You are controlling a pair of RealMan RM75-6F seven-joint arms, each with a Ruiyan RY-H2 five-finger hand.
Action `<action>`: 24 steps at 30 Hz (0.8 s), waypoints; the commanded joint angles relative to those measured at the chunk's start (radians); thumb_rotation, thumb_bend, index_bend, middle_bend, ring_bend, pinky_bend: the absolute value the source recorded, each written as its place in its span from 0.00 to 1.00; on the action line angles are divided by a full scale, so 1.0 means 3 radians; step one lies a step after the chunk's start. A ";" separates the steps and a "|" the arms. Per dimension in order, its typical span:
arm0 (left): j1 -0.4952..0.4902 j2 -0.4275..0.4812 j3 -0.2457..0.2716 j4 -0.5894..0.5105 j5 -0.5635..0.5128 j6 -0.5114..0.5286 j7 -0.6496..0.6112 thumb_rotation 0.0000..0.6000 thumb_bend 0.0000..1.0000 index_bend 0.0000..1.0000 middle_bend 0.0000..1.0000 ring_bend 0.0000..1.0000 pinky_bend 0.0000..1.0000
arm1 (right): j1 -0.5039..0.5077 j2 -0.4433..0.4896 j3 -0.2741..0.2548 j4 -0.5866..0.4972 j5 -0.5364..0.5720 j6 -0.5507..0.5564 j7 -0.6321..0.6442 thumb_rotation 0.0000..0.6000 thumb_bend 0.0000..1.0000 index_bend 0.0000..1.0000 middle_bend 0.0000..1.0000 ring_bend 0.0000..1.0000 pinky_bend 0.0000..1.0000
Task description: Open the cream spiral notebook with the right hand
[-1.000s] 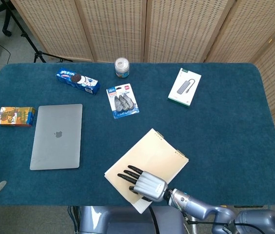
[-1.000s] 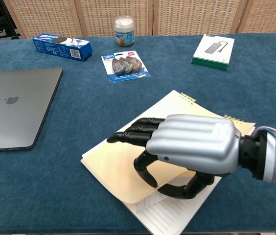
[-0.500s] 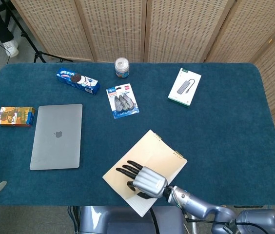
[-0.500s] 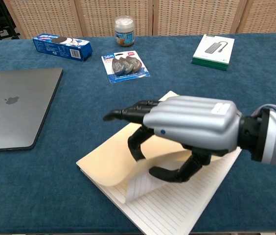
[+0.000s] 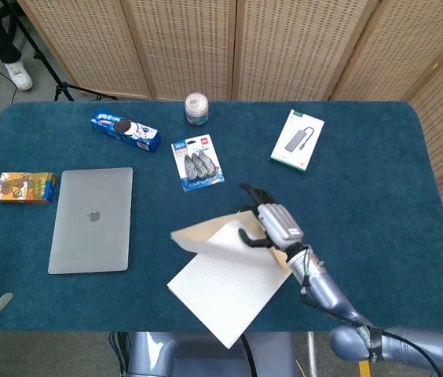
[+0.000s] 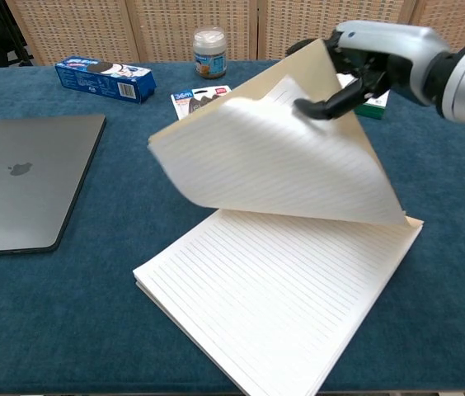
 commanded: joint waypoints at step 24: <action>0.0018 -0.0030 -0.0019 0.0002 -0.0019 0.0042 0.0055 1.00 0.00 0.00 0.00 0.00 0.00 | -0.0274 0.0009 0.0380 0.1737 0.0680 -0.0316 0.0742 1.00 0.00 0.00 0.00 0.00 0.00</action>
